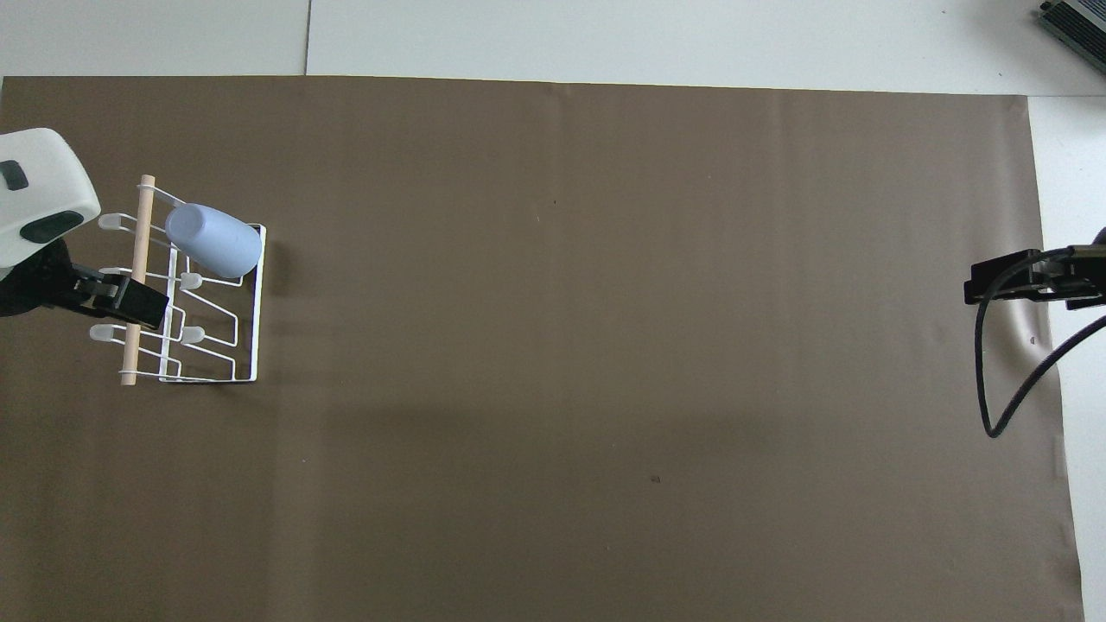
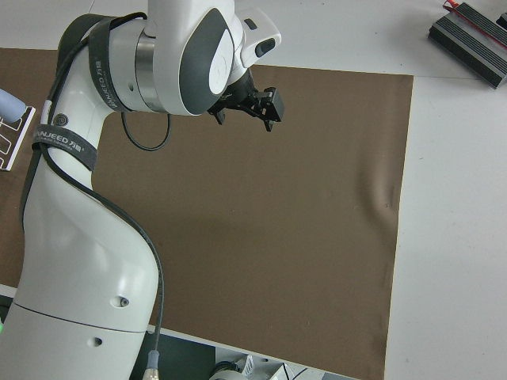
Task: Hang cup on cup holder
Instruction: 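Open the left gripper and withdraw it from the cup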
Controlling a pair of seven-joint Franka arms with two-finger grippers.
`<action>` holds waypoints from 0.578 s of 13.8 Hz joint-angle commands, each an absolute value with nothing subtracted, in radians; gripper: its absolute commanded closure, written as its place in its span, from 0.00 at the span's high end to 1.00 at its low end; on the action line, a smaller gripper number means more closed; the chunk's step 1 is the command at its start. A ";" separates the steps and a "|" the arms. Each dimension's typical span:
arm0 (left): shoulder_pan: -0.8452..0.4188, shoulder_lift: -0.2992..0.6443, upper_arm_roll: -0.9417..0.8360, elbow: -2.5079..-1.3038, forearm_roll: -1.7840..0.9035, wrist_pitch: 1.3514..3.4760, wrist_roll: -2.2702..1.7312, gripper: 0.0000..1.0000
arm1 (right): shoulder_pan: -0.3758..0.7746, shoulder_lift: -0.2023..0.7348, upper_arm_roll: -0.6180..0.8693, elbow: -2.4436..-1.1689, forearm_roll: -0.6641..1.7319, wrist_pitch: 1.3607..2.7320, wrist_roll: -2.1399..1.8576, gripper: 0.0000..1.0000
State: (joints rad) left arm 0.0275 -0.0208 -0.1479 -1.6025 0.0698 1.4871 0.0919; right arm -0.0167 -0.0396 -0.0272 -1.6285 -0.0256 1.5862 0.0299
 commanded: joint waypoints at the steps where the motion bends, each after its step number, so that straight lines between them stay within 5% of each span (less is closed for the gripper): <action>1: 0.093 -0.035 -0.147 -1.598 -0.012 1.462 0.046 1.00 | -0.031 -0.054 -0.020 -1.652 -0.031 1.597 0.011 1.00; 8: 0.106 -0.083 -0.153 -1.505 -0.005 1.377 -0.106 1.00 | -0.031 -0.054 -0.020 -1.652 -0.031 1.597 0.009 1.00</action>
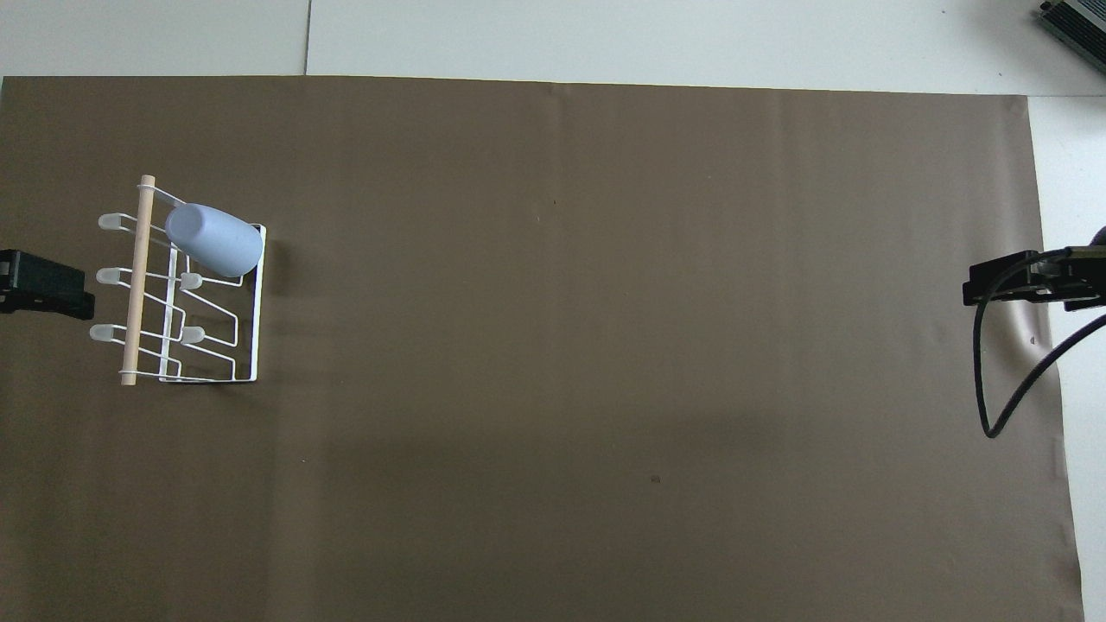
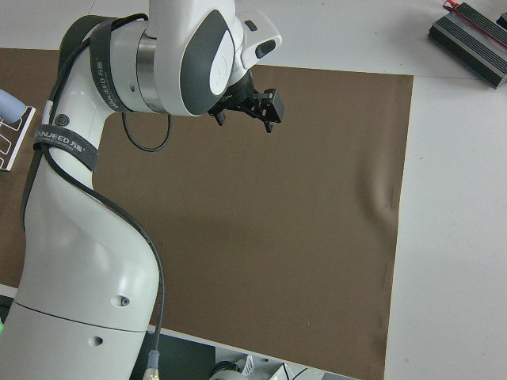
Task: Hang cup on cup holder
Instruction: 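Open the left gripper and withdraw it from the cup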
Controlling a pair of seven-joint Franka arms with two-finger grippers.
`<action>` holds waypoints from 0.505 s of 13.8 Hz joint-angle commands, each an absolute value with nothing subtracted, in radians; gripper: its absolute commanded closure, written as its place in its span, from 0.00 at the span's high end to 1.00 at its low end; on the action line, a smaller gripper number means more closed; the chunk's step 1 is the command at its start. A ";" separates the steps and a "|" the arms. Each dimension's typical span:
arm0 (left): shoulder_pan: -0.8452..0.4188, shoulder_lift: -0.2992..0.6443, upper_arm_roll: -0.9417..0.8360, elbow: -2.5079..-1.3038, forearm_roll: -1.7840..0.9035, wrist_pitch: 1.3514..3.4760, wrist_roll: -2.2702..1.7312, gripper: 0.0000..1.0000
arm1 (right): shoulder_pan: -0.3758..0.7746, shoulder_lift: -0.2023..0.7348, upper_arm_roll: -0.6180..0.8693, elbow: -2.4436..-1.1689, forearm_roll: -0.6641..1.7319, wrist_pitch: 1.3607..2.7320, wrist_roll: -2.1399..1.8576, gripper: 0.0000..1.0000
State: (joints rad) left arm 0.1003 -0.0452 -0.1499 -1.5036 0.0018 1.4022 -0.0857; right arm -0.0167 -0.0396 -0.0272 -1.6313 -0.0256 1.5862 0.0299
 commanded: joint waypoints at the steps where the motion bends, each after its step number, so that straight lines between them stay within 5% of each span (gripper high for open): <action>1: 0.104 -0.090 -0.153 -1.525 -0.003 1.379 -0.109 1.00 | -0.031 -0.054 -0.020 -1.652 -0.031 1.597 0.009 1.00; 7: 0.109 -0.097 -0.152 -1.529 -0.003 1.385 -0.095 1.00 | -0.032 -0.054 -0.020 -1.652 -0.031 1.597 0.009 1.00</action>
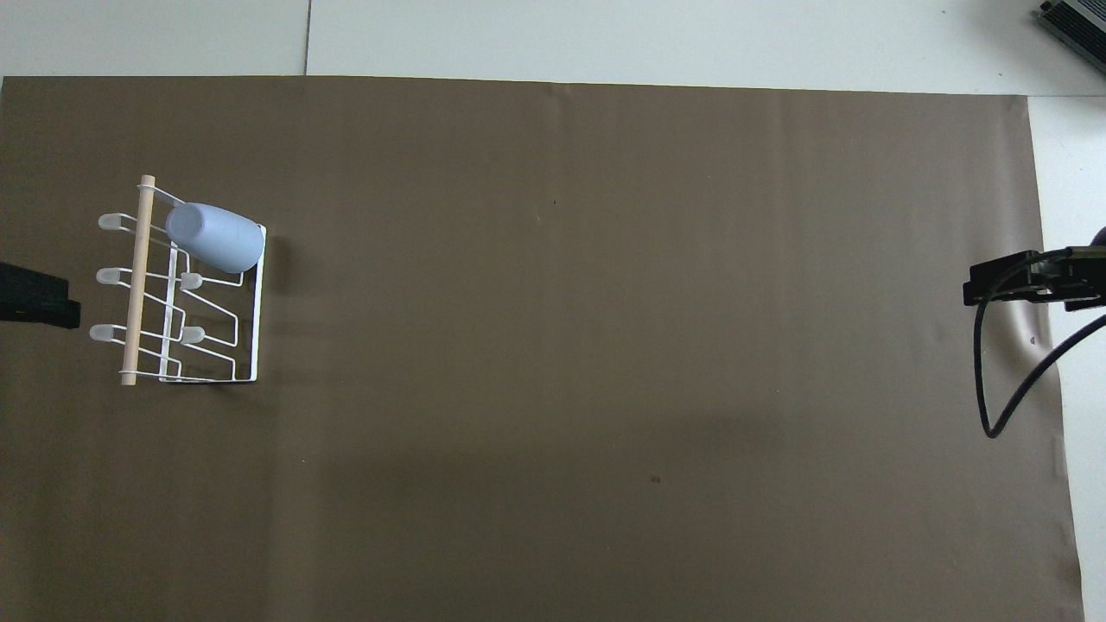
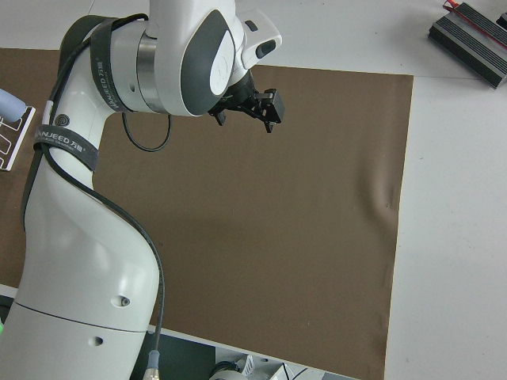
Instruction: Hang cup on cup holder
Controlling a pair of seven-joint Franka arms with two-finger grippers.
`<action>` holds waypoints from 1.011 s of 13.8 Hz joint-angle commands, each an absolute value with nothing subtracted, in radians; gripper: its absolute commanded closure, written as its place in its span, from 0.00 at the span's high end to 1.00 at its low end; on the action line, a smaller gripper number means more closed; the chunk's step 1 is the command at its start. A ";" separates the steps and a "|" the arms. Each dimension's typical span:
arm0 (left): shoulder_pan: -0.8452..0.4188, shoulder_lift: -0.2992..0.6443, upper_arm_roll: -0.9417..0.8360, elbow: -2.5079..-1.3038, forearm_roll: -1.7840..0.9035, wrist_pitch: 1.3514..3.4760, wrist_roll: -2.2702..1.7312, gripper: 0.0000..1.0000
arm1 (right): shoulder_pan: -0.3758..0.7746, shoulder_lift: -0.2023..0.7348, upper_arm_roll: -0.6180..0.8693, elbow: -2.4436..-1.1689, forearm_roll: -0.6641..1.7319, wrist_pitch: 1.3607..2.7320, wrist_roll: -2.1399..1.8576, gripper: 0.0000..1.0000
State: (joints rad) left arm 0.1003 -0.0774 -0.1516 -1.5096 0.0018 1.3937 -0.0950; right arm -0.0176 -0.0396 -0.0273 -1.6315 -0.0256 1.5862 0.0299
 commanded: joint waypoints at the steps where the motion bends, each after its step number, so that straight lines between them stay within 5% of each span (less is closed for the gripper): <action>1: 0.115 -0.094 -0.146 -1.526 -0.002 1.381 -0.094 1.00 | -0.032 -0.054 -0.020 -1.652 -0.031 1.597 0.009 1.00; 14: 0.028 -0.086 -0.020 -1.525 0.002 1.384 -0.014 1.00 | -0.032 -0.052 -0.020 -1.652 -0.031 1.608 0.017 1.00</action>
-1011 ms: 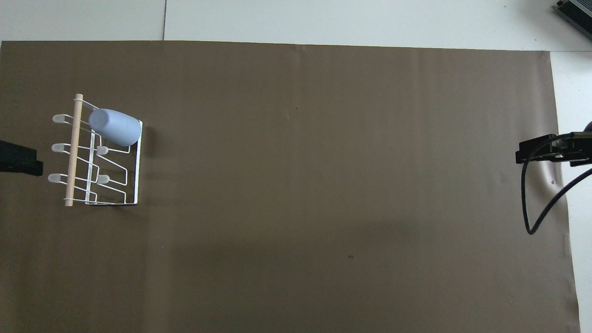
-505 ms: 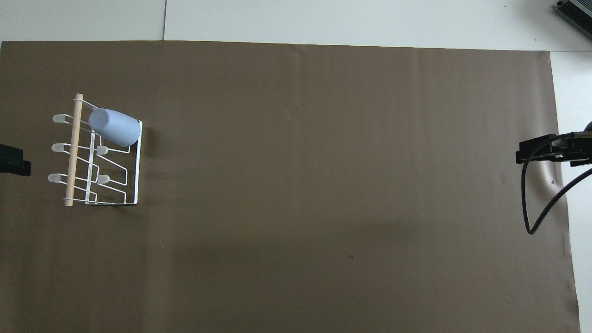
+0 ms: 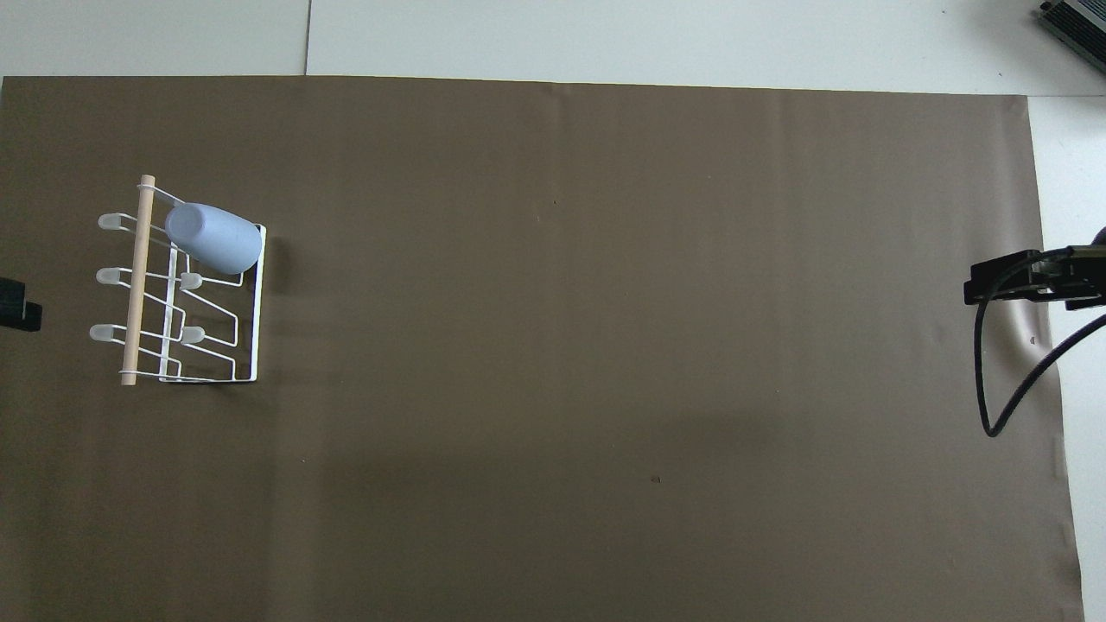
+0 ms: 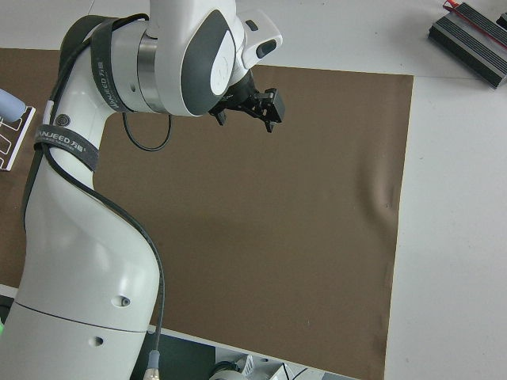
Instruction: Hang cup on cup holder
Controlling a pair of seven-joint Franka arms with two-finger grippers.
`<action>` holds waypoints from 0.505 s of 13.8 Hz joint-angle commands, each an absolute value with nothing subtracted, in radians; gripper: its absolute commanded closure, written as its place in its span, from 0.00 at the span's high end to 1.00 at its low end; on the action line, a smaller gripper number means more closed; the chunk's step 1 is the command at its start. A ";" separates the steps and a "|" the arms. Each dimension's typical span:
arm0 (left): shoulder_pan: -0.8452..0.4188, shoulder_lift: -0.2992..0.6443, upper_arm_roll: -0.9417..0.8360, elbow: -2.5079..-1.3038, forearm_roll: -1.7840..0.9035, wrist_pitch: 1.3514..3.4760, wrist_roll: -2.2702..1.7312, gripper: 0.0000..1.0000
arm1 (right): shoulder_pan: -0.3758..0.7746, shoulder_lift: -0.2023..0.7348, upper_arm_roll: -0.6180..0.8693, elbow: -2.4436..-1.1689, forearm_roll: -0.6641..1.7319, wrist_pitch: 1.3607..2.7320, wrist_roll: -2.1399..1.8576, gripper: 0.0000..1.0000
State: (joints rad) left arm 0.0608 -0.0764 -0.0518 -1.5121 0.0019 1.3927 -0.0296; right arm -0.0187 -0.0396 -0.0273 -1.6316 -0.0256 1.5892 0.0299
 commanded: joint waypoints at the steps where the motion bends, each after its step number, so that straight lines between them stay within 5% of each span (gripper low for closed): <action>1: 0.028 -0.086 -0.017 -1.523 0.002 1.379 -0.014 1.00 | -0.032 -0.052 -0.020 -1.652 -0.031 1.608 0.017 1.00; 7: 0.028 -0.087 -0.017 -1.519 0.012 1.377 0.018 1.00 | -0.032 -0.052 -0.020 -1.652 -0.031 1.608 0.015 1.00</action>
State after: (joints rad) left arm 0.0504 -0.0764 -0.0376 -1.5121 0.0026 1.3921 -0.0130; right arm -0.0187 -0.0396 -0.0273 -1.6316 -0.0256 1.5892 0.0299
